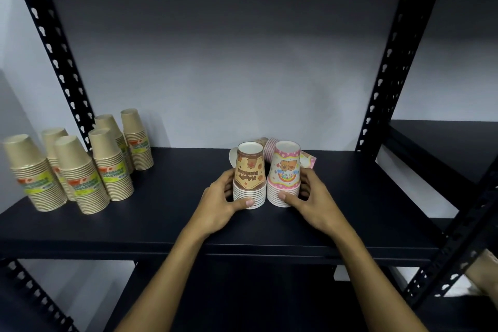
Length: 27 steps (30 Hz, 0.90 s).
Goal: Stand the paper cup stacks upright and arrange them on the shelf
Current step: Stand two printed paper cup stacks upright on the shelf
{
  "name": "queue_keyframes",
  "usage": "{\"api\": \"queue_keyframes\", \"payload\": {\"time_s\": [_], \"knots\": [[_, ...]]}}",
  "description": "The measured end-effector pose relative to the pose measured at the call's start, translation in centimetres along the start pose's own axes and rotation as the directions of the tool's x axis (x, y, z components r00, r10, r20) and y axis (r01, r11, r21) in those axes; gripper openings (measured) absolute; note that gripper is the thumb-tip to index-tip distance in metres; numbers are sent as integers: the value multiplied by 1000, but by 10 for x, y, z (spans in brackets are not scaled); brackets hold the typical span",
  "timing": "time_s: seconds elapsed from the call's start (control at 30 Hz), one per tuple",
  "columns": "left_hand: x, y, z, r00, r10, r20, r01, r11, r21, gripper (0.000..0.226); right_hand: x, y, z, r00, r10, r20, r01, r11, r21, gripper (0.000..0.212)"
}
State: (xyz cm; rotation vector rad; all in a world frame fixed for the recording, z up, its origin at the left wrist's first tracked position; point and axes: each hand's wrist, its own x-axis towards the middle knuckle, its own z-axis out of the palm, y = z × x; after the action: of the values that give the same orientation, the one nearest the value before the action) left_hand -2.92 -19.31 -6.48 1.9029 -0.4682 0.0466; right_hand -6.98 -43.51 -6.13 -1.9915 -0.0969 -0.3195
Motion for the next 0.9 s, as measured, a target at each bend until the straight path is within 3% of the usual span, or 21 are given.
{"api": "queue_keyframes", "payload": {"time_s": [0.27,0.63,0.9], "knots": [[1,7,13,993,44,107,-54,994,92,78,-19,7,-24,1000,13,-12,-14,999,-51,65],[25,41,81,961,68,269,-75,997,18,89,-50,16,-91,983,77,-166,-104,982,-159,63],[29,46,98,954,78,290,-82,997,0,95,-60,14,-106,976,109,-191,-145,972,-186,64]]}}
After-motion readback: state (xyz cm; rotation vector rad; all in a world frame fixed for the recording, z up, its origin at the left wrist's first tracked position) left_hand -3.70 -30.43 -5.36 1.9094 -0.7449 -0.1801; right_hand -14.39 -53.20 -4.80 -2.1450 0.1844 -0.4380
